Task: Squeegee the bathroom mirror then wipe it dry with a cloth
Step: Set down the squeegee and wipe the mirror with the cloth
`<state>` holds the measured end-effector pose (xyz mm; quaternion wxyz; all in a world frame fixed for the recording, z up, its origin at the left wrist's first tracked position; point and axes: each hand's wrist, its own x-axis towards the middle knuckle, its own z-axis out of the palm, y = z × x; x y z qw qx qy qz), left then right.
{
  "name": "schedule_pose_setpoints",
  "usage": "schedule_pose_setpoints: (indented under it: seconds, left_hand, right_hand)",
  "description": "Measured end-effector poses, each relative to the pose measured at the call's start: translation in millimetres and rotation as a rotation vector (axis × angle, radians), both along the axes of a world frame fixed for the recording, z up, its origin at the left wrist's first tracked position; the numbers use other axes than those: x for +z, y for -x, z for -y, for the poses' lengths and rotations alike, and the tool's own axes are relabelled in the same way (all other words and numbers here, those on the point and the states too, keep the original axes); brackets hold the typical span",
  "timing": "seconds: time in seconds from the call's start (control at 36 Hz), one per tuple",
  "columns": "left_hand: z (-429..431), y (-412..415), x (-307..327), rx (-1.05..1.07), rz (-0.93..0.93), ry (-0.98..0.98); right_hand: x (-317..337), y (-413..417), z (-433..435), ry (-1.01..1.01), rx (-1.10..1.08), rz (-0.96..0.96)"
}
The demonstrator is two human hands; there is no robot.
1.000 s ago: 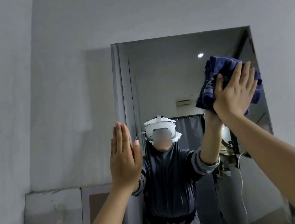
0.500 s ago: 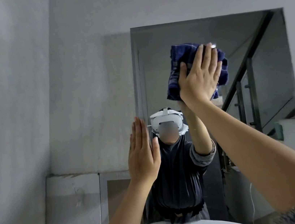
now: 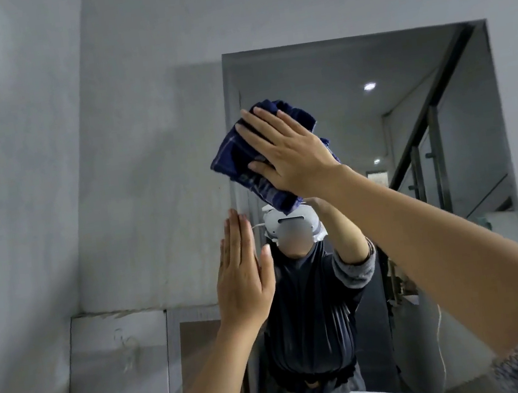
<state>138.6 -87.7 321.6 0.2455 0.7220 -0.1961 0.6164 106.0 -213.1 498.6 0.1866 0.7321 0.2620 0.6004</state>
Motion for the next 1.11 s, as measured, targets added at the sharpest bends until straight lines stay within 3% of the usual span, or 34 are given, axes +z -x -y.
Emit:
schedule_pose_setpoints:
  seconds: [0.17,0.56,0.83,1.11]
  left_hand:
    - [0,2,1,0.049,-0.013,-0.025]
    - [4,8,1,0.103,-0.033,-0.007]
    - [2,5,2,0.111,-0.047,-0.023]
    - [-1,16,-18,0.038,-0.091,-0.03]
  right_hand:
    - [-9,11,69,0.045,-0.087,-0.032]
    - [-57,18,193,-0.639,-0.027,0.059]
    - [-95,11,170,-1.205,0.073,0.107]
    - [-123,9,99,-1.422,0.13,0.056]
